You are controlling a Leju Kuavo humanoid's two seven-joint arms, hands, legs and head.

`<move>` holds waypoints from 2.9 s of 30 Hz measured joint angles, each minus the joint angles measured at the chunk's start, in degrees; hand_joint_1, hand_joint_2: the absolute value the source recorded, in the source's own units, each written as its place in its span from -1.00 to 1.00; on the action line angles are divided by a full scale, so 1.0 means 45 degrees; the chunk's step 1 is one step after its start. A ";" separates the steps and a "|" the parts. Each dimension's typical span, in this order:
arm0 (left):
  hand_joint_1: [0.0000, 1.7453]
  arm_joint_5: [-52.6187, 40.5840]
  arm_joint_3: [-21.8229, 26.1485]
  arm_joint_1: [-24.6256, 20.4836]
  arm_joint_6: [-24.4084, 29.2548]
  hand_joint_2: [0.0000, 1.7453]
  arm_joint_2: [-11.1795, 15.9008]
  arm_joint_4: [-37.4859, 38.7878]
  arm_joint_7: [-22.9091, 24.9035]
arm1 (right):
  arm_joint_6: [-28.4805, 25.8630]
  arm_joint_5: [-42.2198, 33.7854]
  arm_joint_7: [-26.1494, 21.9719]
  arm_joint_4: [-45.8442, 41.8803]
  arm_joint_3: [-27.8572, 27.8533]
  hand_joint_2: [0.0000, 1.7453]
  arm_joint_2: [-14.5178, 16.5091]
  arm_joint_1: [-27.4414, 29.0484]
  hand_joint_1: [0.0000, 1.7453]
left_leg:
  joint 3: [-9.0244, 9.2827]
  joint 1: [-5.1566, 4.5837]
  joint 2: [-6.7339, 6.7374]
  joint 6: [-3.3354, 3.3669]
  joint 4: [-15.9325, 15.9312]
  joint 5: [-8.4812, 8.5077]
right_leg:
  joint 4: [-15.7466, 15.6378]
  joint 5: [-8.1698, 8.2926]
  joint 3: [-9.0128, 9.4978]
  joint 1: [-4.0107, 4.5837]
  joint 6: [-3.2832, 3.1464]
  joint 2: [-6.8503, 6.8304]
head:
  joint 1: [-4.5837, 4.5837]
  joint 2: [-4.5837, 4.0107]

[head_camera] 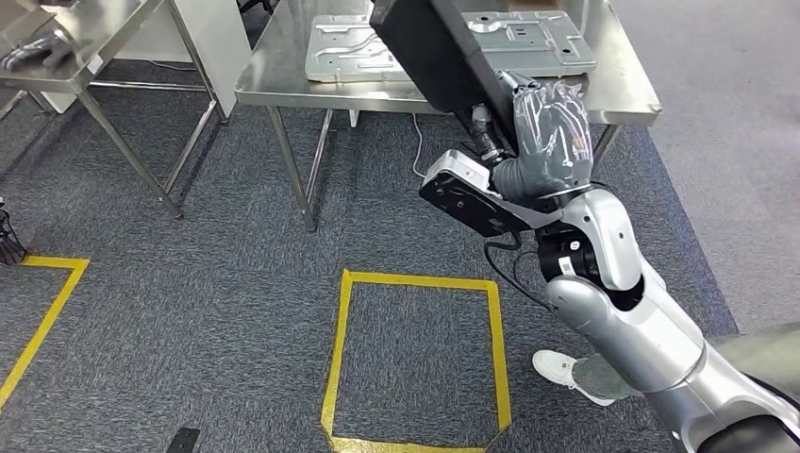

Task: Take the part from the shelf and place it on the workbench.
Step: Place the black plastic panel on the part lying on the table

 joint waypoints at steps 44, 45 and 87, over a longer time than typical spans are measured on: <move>-1.00 -0.0222 0.0000 0.0077 -0.0561 1.00 -0.0002 0.0000 0.0036 | -0.0088 0.0143 0.0119 0.0001 -0.0028 1.00 -0.0344 0.0311 1.00 | 0.1472 -0.0090 -0.0116 0.0591 -0.0411 -0.1062 | 0.1432 0.0400 -0.1505 -0.0060 0.0379 0.0088 | 0.0165 0.0001; -1.00 -0.0222 0.0000 0.0059 -0.0566 1.00 -0.0005 0.0000 0.0038 | -0.0098 0.0151 0.0119 0.0001 -0.0029 1.00 -0.0361 0.0320 1.00 | 0.1595 -0.0083 -0.0118 0.0511 -0.0434 -0.1183 | 0.0724 0.0610 -0.1241 -0.0024 0.0329 0.0089 | 0.0168 0.0001; -1.00 -0.0222 -0.0010 -0.0035 0.0488 1.00 -0.0051 0.0034 0.0181 | 0.0432 0.0510 0.0276 -0.0163 -0.0220 1.00 -0.0682 0.0793 1.00 | 0.0445 -0.0169 -0.0099 0.0032 0.3103 -0.3308 | 0.0192 0.1357 -0.1481 0.0090 -0.0496 0.0258 | 0.0365 0.0001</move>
